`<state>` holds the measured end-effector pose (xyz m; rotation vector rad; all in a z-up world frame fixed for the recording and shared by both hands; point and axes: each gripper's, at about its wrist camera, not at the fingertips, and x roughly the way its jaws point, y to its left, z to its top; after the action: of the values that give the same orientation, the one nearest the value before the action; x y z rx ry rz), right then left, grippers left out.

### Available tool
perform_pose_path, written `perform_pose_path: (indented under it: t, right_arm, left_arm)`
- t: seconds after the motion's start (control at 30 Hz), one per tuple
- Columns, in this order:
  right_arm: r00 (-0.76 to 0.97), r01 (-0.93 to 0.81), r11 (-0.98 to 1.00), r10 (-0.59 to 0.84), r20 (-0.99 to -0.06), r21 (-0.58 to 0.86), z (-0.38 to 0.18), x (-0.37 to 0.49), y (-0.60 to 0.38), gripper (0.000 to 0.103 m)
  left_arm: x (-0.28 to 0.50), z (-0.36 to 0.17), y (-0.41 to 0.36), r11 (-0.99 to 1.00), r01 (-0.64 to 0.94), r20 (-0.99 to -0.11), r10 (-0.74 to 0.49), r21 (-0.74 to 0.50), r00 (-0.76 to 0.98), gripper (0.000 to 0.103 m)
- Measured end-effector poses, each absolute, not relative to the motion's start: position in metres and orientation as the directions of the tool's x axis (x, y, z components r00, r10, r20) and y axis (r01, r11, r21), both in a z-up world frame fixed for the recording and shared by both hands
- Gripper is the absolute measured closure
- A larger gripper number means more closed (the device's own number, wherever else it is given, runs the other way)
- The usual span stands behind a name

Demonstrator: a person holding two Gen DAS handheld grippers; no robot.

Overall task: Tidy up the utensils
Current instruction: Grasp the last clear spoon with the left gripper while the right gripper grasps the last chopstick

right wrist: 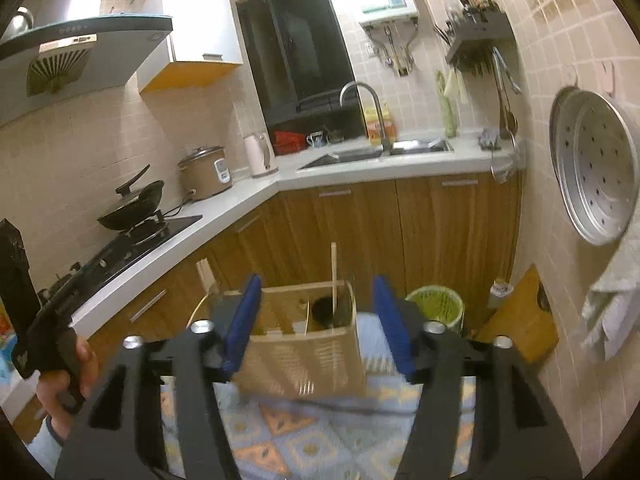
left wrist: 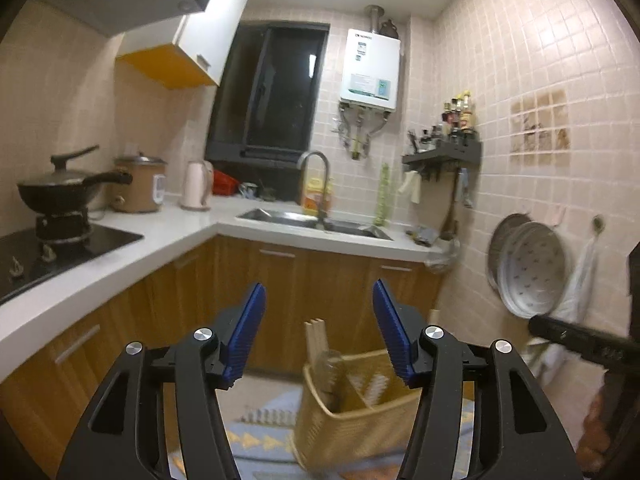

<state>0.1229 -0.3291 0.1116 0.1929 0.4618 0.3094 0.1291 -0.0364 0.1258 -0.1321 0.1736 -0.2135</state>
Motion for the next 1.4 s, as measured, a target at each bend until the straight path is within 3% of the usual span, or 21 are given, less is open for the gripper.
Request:
perform_pose_path:
  t: [0.2,0.37,0.6,0.9,1.4]
  right_arm:
    - [0.72,-0.18,0.938,0.331,-0.61,0.297,0.093,0.109,-0.342,0.047]
    - [0.495,-0.109,0.95,0.306,-0.813,0.291,0.039,0.102,-0.34,0.048]
    - [0.294,-0.091,0.952,0.307,-0.905,0.293,-0.033,0.084,-0.331,0.059]
    - [0.229,-0.115,0.949,0.311,-0.922,0.292,-0.067,0.065,-0.314,0.067]
    - [0.322,-0.233,0.972,0.101,-0.941,0.025,-0.075,0.048,-0.274,0.072]
  left_arm:
    - [0.11,0.13,-0.051,0.929,0.325,-0.311,-0.367,-0.179,0.877,0.044]
    - [0.12,0.094,-0.081,0.889,0.412,-0.56,-0.45,-0.202,0.696,0.044]
    - [0.13,0.006,-0.128,0.873,0.476,-0.803,-0.357,-0.106,0.477,0.044]
    - [0.14,-0.056,-0.161,0.879,0.477,-0.875,-0.246,-0.021,0.416,0.043]
    - [0.136,-0.075,-0.192,0.871,0.48,-0.878,-0.144,0.107,0.456,0.043]
